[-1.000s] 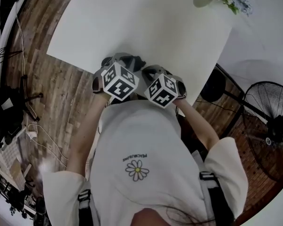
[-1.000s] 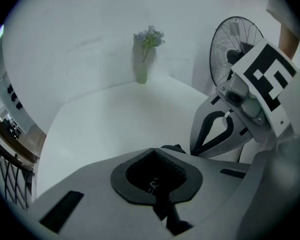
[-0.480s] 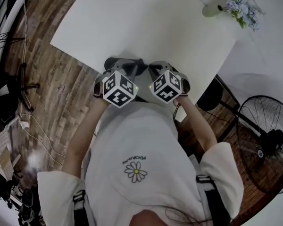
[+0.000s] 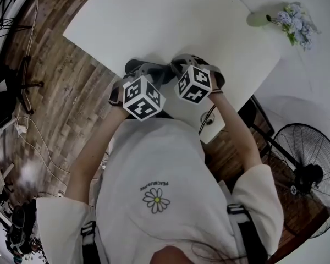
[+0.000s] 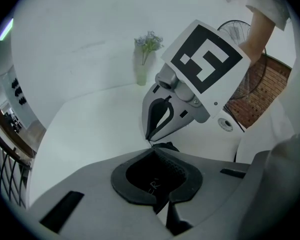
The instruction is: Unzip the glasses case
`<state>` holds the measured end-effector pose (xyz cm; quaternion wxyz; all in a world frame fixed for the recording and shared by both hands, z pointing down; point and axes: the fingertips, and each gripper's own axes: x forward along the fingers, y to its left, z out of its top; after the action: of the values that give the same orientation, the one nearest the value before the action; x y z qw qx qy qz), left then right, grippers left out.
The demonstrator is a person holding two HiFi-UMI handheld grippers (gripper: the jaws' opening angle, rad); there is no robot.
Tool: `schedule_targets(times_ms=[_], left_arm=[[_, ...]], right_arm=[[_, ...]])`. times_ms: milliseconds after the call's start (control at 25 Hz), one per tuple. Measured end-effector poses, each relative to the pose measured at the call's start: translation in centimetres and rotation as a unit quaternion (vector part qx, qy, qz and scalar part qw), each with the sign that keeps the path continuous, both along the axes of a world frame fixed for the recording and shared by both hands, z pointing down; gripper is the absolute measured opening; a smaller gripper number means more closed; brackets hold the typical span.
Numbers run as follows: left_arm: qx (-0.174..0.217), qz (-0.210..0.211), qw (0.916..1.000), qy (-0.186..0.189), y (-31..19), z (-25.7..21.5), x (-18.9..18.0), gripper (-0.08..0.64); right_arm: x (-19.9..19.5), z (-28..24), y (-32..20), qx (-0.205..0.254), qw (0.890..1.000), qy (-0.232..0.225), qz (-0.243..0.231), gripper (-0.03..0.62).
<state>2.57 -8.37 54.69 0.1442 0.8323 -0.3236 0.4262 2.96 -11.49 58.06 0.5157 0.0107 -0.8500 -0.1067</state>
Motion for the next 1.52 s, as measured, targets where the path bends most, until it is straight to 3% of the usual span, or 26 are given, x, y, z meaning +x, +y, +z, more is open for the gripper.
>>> schedule_targets(times_ms=[240,360,480,560,640,760,840,920,1240,1520], left_arm=[[0.002,-0.012,0.9999,0.008,-0.2,0.0,-0.2,0.012],[0.005,-0.015,0.9997,0.016,-0.4,-0.2,-0.2,0.014],[0.042,-0.047,0.9973,0.036,-1.1,-1.6,-1.5,0.014],[0.07,-0.089,0.9913,0.066,-1.9,-3.5,-3.4,0.014],[0.096,-0.127,0.982,0.102,-2.6,-5.7,-5.3,0.014],[0.132,-0.164,0.9685,0.134,-2.8,-7.5,-8.1,0.014],[0.138,-0.188,0.9635,0.131,-2.3,-7.4,-9.9,0.014],[0.137,-0.208,0.9606,0.124,-1.7,-6.8,-11.4,0.014],[0.126,-0.251,0.9533,0.112,0.8,-4.9,-13.9,0.014],[0.13,-0.259,0.9508,0.11,1.1,-5.0,-15.0,0.014]], right_arm=[[-1.5,-1.6,-0.6,-0.026,0.997,-0.051,0.043,0.006],[-1.4,-3.1,-1.6,-0.015,0.994,-0.077,0.071,0.006],[-0.3,-5.2,-2.0,-0.006,0.99,-0.104,0.1,0.007],[0.4,-6.3,-1.4,-0.004,0.989,-0.113,0.1,0.022],[0.9,-6.7,-0.1,0.001,0.991,-0.11,0.08,0.143],[1.4,-5.8,2.5,0.034,0.995,-0.092,0.021,0.187],[1.4,-4.5,4.4,0.045,0.996,-0.071,-0.019,0.25],[1.1,-3.7,5.6,0.055,0.996,-0.067,-0.038,0.271],[-0.9,-3.5,5.7,0.087,0.992,-0.075,-0.05,0.278],[-1.9,-6.1,1.6,0.131,0.984,-0.116,0.027,0.276]])
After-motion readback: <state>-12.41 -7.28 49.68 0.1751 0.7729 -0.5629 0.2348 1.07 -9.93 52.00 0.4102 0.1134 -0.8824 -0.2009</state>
